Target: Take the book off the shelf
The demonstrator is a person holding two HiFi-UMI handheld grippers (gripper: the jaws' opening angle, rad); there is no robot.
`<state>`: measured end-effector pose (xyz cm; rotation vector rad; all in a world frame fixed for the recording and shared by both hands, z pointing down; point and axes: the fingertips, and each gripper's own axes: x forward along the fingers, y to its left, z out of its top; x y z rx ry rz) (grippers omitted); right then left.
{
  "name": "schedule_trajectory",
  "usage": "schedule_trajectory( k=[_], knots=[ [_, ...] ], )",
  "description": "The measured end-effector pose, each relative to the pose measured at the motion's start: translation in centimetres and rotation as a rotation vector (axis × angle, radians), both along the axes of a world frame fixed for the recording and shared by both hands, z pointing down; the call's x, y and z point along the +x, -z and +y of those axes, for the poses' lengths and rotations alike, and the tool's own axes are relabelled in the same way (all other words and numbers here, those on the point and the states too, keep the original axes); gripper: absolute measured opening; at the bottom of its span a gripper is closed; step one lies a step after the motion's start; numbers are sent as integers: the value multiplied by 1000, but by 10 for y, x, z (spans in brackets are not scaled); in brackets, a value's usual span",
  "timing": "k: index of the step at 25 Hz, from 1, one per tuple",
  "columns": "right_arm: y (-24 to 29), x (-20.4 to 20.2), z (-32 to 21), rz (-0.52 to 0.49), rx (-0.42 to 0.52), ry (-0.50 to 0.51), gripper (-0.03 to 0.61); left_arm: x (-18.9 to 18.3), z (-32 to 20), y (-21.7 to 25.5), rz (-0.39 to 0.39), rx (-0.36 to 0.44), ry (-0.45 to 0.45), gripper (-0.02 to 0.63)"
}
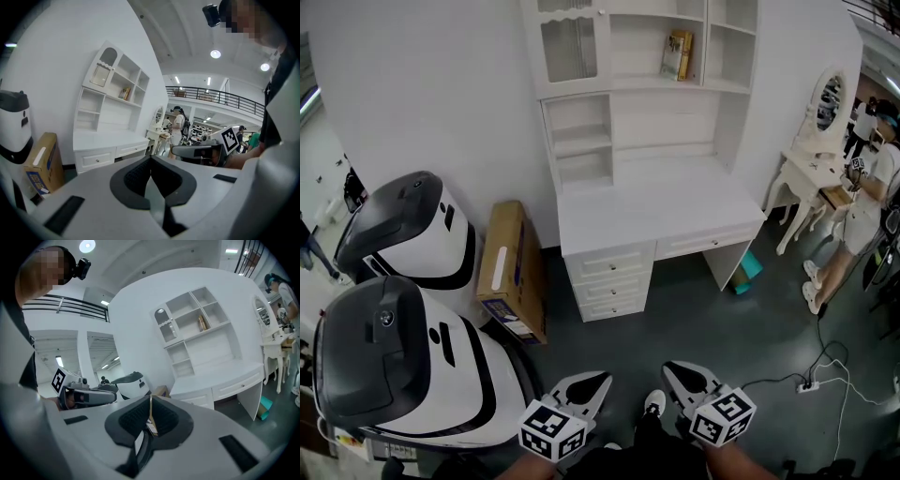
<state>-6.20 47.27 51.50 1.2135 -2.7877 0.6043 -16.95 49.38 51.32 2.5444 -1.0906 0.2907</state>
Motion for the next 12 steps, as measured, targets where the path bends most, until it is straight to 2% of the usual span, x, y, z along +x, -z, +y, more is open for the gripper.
schedule_trajectory(
  k=[4, 12],
  knots=[
    [-2, 1, -33, -15, 0, 9, 31, 5, -26, -2, -54, 14, -7, 11],
    [12, 36, -109, -44, 17, 5, 31, 34, -106, 12, 24, -11, 5, 11]
  ],
)
